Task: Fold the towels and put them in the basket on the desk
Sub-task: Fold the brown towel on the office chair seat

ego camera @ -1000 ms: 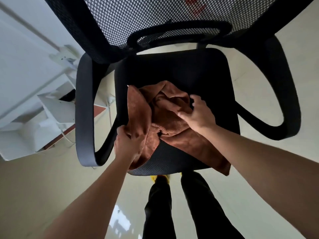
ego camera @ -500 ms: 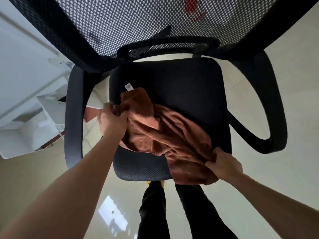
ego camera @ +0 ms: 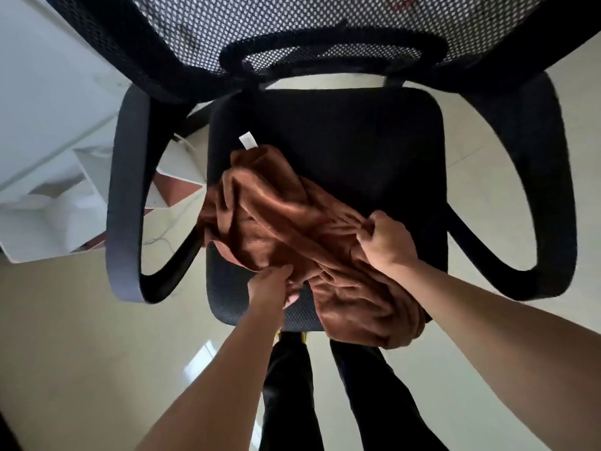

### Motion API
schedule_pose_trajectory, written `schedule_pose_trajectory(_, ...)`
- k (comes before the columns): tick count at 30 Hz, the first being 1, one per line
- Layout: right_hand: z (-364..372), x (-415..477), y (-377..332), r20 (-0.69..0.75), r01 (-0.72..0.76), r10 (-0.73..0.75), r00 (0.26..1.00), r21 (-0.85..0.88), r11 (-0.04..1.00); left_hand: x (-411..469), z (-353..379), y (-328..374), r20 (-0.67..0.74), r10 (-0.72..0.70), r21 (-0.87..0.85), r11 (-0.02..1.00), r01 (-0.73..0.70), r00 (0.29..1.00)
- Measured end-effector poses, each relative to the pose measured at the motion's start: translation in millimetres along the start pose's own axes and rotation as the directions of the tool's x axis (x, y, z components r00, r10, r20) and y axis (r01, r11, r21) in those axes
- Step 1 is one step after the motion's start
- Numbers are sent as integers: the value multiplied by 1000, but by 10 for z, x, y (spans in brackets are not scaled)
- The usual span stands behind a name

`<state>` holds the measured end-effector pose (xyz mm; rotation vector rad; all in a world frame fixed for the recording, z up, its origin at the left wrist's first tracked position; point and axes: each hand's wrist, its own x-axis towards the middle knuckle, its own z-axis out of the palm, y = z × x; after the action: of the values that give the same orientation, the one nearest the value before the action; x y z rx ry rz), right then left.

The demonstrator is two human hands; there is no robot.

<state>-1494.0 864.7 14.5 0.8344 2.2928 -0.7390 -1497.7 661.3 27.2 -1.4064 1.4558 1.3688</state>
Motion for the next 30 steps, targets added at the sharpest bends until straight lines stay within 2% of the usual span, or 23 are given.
schedule_pose_trajectory(1,-6,-81,151,-55,-79,82,995,50,996,39,13,54,-46,41,-23,999,-42,998)
schedule_pose_trajectory(3,-34,-265,492,-66,-230,236,969,86,969,70,-17,158,-136,90,-56,994,-98,987)
schedule_pose_trajectory(5,-87,-463,721,34,-305,306,951,-36,952,59,-133,208,-214,97,-7,995,-101,972)
schedule_pose_trajectory(7,-156,-574,757,132,-263,294,947,-214,941,48,-323,172,-231,117,202,977,-70,966)
schedule_pose_trajectory(9,-241,-524,605,71,-169,188,980,-214,962,9,-468,121,-180,163,438,896,-69,970)
schedule_pose_trajectory(10,-273,-460,486,3,-108,110,994,-169,980,-7,-516,125,-156,194,485,869,-96,969)
schedule_pose_trajectory(12,-305,-228,171,-87,37,-43,995,-66,997,-2,-551,240,-144,271,431,883,-186,952)
schedule_pose_trajectory(13,-303,-59,-18,-85,88,-89,992,-12,996,41,-544,334,-163,311,356,904,-238,936)
schedule_pose_trajectory(15,-307,254,-448,-30,121,-119,992,103,987,105,-482,582,-206,341,169,935,-310,917)
schedule_pose_trajectory(17,-257,483,-833,35,130,-138,990,166,978,184,-397,800,-207,377,31,925,-379,903)
schedule_pose_trajectory(20,-134,634,-1119,105,158,-183,977,213,964,220,-294,1041,-233,444,73,895,-440,865)
schedule_pose_trajectory(22,-157,666,-1070,31,140,-153,988,257,956,237,-293,1165,-239,500,138,866,-481,832)
schedule_pose_trajectory(25,-376,747,-724,-165,49,3,986,310,949,241,-345,1337,-223,550,213,833,-511,805)
schedule_pose_trajectory(30,-960,993,-241,-366,-53,251,896,474,879,267,-129,1691,-167,578,243,810,-535,799)
